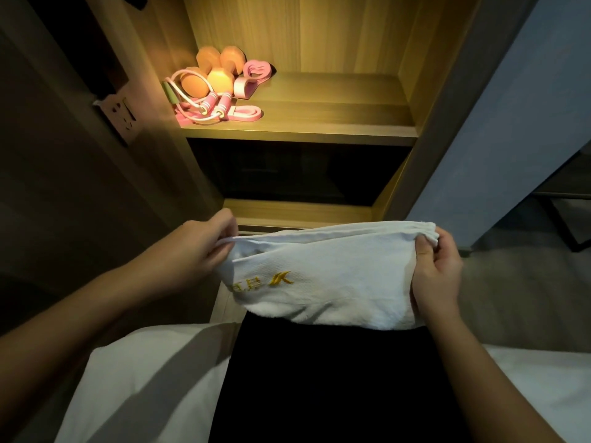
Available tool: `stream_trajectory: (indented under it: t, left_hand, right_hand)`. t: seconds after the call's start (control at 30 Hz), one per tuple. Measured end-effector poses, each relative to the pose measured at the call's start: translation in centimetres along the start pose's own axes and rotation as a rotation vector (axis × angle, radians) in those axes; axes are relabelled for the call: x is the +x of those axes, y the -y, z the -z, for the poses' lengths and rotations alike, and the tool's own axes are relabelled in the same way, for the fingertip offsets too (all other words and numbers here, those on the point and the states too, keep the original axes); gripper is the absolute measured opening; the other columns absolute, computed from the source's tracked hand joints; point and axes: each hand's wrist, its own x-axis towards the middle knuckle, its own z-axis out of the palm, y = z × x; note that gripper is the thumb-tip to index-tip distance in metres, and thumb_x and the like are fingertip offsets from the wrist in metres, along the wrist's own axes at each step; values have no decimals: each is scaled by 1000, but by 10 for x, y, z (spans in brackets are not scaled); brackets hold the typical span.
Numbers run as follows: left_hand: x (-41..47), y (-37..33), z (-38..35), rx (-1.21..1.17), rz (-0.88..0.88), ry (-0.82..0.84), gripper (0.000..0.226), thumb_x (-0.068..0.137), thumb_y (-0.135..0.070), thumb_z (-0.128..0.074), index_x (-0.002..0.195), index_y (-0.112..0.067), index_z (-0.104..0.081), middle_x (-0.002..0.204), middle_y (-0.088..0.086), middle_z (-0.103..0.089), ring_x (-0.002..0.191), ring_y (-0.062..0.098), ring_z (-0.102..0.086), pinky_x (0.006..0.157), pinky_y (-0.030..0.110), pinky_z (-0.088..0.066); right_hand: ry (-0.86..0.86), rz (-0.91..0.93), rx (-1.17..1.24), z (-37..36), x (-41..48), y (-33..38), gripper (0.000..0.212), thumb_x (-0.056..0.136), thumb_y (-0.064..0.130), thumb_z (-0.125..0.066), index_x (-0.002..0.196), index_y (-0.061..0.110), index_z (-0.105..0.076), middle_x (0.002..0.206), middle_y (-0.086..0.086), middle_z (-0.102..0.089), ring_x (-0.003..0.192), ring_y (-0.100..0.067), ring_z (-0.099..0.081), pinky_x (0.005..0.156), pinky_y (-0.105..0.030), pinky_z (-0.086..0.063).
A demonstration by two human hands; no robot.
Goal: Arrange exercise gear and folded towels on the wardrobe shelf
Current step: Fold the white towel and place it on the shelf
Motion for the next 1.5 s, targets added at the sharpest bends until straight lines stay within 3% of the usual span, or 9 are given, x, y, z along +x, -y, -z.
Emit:
stream_trajectory:
  t: [0.1,0.23,0.57,0.73,0.83,1.07,1.23,1.4,1.5]
  left_hand:
    - [-3,8,-5,18,-116,-23,24,96,-22,-56,114,-35,-48,102,-20,-57,87,1,-59,69,19,-48]
    - [-1,15,-14,182,-239,-36,20,94,-18,-59,113,-25,-60,118,-9,-51,92,13,-60,70,29,-54]
    - [17,32,-26,155,-134,-28,34,90,-22,-67,119,-31,-51,121,-15,-51,94,6,-55,74,26,-52]
    - [28,35,-27,157,-132,-22,18,89,-18,-67,102,-25,-58,104,-11,-53,86,6,-53,69,17,-43]
    - [33,35,-24,217,-156,7,4,92,-21,-63,91,-17,-64,104,-6,-53,89,11,-55,72,25,-47]
    - [24,41,-20,359,-144,195,39,88,-47,-62,120,-25,-58,127,-8,-44,100,6,-50,79,24,-50]
    - [15,28,-31,437,-251,-11,35,79,-21,-78,111,-14,-66,124,9,-56,94,19,-59,68,21,-43]
    - [6,34,-40,464,-348,-76,47,77,-19,-78,122,-15,-63,121,8,-56,94,18,-57,69,17,-38]
    - [4,39,-42,406,-360,-53,37,87,-26,-67,124,-20,-61,121,4,-57,91,17,-60,66,19,-47]
  right_hand:
    - [1,14,-3,-5,0,-2,15,100,19,-50,112,27,-55,101,19,-60,88,15,-55,81,-19,-44]
    - [-3,6,-13,-6,0,-7,15,100,15,-50,111,23,-55,100,16,-60,89,10,-56,82,-20,-45]
    - [19,-59,-63,-5,-1,-18,14,100,17,-49,111,25,-54,98,19,-58,89,6,-56,77,-16,-42]
    - [38,-113,-123,-8,1,-32,15,101,22,-47,114,21,-54,98,13,-59,90,0,-54,74,-17,-40]
    - [34,-122,-178,-10,2,-40,21,101,24,-46,119,15,-55,101,7,-59,89,-6,-53,71,-16,-38]
    - [57,-174,-241,-13,7,-46,24,102,27,-44,120,16,-54,103,7,-58,88,1,-51,68,-17,-37]
    - [54,-200,-246,-12,7,-47,27,102,28,-44,123,15,-53,108,4,-59,94,-10,-53,72,-25,-39]
    - [62,-224,-246,-12,7,-47,29,103,31,-43,126,16,-52,110,6,-57,99,-11,-52,81,-29,-38]
    - [65,-237,-243,-12,7,-47,29,103,32,-43,127,18,-51,111,8,-56,100,-10,-52,83,-30,-39]
